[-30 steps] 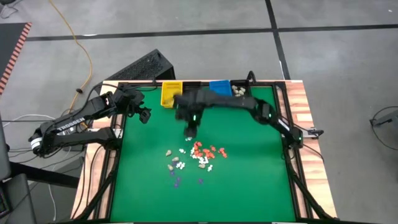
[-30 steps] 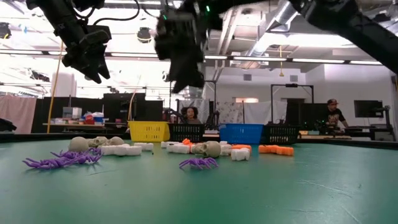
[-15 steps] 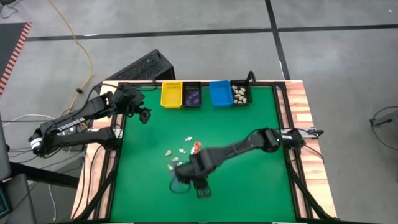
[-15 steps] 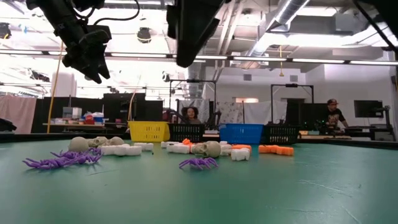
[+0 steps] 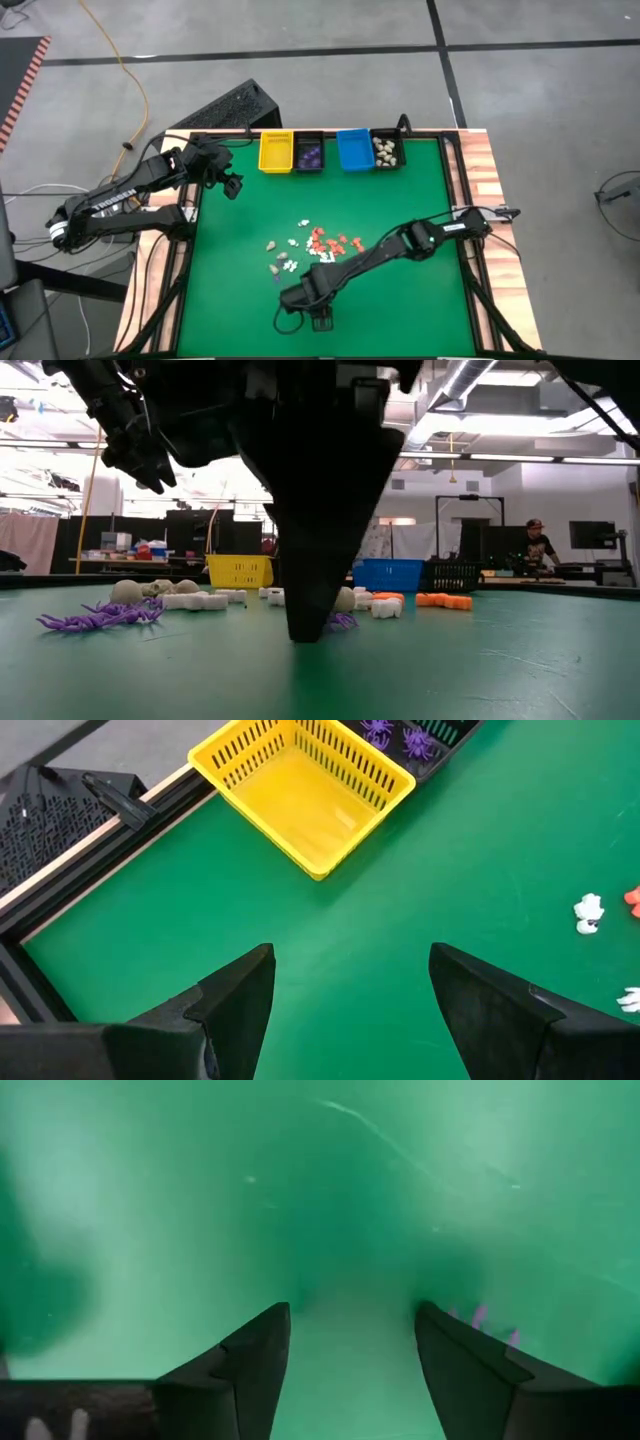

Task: Sort Halloween decoration
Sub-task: Put the purple spider toy into the left black basket

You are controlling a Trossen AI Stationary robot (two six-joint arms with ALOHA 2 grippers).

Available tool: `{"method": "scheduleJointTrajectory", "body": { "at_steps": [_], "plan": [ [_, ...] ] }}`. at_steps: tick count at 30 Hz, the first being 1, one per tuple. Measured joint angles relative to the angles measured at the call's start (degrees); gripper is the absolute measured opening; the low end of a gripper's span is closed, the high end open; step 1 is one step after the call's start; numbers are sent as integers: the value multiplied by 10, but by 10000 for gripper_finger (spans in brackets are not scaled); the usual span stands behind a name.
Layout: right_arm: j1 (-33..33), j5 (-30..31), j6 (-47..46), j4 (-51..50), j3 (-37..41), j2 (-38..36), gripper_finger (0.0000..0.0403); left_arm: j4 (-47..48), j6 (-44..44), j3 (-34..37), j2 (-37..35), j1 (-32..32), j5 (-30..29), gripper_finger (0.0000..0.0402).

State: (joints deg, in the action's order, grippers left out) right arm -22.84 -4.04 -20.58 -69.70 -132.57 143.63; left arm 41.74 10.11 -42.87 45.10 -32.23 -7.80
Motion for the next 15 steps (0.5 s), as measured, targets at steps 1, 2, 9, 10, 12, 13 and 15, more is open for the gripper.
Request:
{"method": "scheduleJointTrajectory", "body": {
  "at_steps": [1, 2, 9, 10, 12, 13, 15],
  "plan": [
    [1, 2, -1, -1, 0, 0, 244, 0, 0, 0, 0, 0, 0, 256],
    [2, 8, -2, 0, 0, 0, 244, 0, 3, 0, 0, 0, 0, 256],
    [1, 29, 0, -2, 0, 0, 240, 0, 16, 0, 0, 0, 0, 256],
    [1, 30, 0, -3, 0, -1, 240, 0, 16, 0, 0, 0, -1, 256],
    [1, 35, 0, -7, 1, -6, 240, -1, 13, 0, 0, 0, -1, 256],
    [1, 42, 0, -7, 1, -8, 240, -2, 11, 0, 0, 0, -1, 256],
    [1, 48, -2, -6, 1, -9, 240, -3, 8, 0, 0, 0, -2, 256]
  ]
}}
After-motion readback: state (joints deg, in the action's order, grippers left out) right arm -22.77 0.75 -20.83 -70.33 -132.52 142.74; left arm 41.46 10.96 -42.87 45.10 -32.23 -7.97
